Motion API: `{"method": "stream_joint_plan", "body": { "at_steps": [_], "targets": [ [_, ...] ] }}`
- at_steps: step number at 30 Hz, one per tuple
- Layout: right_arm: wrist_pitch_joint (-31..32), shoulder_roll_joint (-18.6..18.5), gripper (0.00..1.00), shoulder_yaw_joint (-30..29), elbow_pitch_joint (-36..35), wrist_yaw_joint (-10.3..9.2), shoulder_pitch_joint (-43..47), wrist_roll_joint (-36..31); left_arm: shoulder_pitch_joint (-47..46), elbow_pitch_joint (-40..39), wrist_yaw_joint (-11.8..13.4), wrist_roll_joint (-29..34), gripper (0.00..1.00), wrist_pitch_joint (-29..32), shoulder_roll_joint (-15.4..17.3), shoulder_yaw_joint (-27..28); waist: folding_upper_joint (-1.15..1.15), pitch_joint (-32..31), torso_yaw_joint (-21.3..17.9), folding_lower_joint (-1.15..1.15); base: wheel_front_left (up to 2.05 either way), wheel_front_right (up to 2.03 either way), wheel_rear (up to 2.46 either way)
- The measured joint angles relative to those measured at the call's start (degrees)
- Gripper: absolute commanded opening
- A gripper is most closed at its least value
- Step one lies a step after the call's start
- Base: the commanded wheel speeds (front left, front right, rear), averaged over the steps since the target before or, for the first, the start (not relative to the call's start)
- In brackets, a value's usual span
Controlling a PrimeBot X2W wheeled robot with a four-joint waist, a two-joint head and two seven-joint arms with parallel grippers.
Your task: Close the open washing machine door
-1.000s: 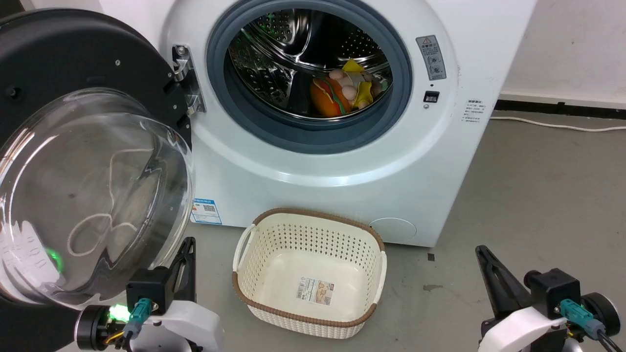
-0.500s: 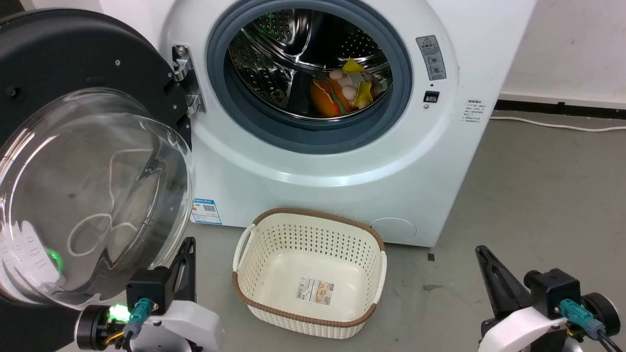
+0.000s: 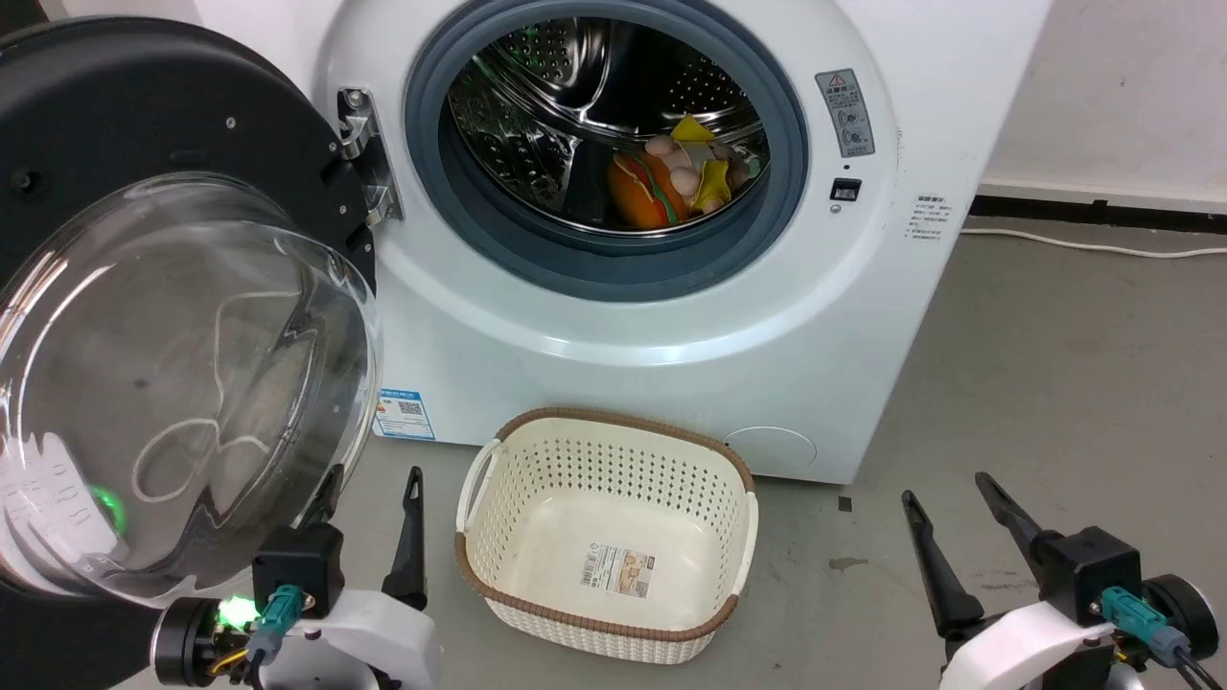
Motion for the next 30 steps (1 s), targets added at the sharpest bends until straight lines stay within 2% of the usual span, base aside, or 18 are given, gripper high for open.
{"method": "stream_joint_plan", "body": {
  "at_steps": [15,30],
  "targets": [
    [-2.0,0.0,1.0,-0.5,0.1,0.0,0.2,0.5,0.0,0.5,0.0,0.0,1.0,-2.0,0.0,-1.4,0.0,-0.1,1.4,0.01,0.0,0.0,0.0],
    [-3.8,0.0,1.0,-0.3,0.1,0.0,1.0,0.5,0.0,1.1,-0.1,0.0,1.0,-3.6,0.1,-2.5,0.0,-0.6,7.1,0.01,0.0,0.0,0.0]
  ]
}}
